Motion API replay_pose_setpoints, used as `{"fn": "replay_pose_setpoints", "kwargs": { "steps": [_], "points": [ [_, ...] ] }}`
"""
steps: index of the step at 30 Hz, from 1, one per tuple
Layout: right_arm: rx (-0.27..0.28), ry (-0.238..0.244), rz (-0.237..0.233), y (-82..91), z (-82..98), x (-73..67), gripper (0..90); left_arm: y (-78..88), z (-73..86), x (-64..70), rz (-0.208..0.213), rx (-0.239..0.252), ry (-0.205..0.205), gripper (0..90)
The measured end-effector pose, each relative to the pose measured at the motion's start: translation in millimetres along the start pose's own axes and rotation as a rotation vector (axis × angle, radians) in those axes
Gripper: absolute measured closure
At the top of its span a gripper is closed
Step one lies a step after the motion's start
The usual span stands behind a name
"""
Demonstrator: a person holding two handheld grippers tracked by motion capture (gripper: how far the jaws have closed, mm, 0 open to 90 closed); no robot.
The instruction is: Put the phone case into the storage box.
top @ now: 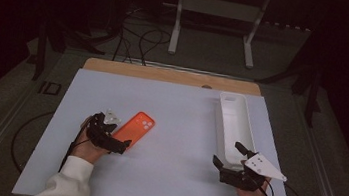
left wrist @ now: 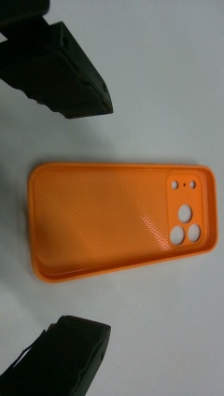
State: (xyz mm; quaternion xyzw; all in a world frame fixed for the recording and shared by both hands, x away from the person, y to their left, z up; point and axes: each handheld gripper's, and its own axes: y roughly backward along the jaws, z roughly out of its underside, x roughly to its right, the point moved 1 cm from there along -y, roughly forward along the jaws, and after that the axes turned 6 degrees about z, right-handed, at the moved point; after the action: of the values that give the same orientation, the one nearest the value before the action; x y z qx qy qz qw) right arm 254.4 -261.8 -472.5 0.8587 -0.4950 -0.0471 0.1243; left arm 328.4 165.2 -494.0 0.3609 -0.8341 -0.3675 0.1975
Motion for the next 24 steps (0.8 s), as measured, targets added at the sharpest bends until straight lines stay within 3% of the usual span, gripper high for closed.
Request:
{"fn": "replay_pose_setpoints", "kwargs": {
  "steps": [24],
  "points": [
    [-0.004, 0.001, 0.001, -0.1, 0.1, -0.3, 9.4, -24.7, 2.4, -2.5, 0.018, -0.124, -0.003, 7.1]
  ]
}}
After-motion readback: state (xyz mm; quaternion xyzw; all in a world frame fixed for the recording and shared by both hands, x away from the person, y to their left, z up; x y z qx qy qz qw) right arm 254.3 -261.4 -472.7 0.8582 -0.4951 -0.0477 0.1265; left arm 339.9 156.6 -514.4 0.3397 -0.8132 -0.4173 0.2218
